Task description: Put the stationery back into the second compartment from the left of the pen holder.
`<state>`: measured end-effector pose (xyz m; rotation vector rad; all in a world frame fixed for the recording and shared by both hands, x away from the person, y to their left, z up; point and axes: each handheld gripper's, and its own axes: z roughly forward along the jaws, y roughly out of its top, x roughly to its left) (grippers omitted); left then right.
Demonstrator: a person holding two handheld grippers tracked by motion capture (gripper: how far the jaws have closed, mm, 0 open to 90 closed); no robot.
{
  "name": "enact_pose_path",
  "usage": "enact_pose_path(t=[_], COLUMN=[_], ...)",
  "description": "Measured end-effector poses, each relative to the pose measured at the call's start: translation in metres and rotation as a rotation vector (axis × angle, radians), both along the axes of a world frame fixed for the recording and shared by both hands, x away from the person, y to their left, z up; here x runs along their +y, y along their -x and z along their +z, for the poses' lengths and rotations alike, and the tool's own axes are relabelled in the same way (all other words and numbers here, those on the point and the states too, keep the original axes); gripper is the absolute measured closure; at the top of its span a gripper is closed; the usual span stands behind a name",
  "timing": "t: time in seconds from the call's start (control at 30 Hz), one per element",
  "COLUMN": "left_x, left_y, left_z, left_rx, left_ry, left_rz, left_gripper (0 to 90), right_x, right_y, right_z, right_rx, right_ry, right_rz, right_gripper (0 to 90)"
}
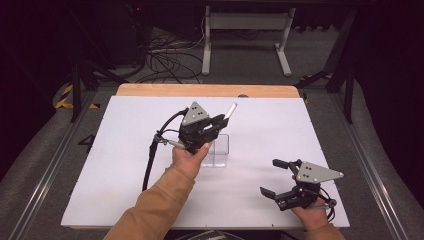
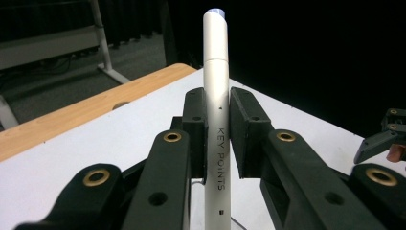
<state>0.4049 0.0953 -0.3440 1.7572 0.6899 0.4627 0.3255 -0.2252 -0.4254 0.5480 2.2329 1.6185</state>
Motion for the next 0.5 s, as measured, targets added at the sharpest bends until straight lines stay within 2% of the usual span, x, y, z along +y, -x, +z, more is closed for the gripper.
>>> enact_pose_path(t=[0.07,0.33,0.5], left_x=[0.0,0.007,0.011], left_y=[-0.002,-0.008,-0.011], left_z=[-0.002,-0.012,-0.019], left_rx=[0.004,-0.015,-0.011], left_ry=[0.01,0.036,0.048], left_rz=[-0.015,-0.017,-0.021], left_gripper=[78.3,78.1,78.1], right_x=[0.0,0.0,0.001], right_y=[0.0,0.0,0.0], right_z=[0.0,0.0,-0.001], right_rx=[0.001,0.002,0.004], right_ry=[-0.002,-0.002,-0.002], right_rz=[0.001,0.004,0.006], right_gripper=[4.9,4.9,4.9])
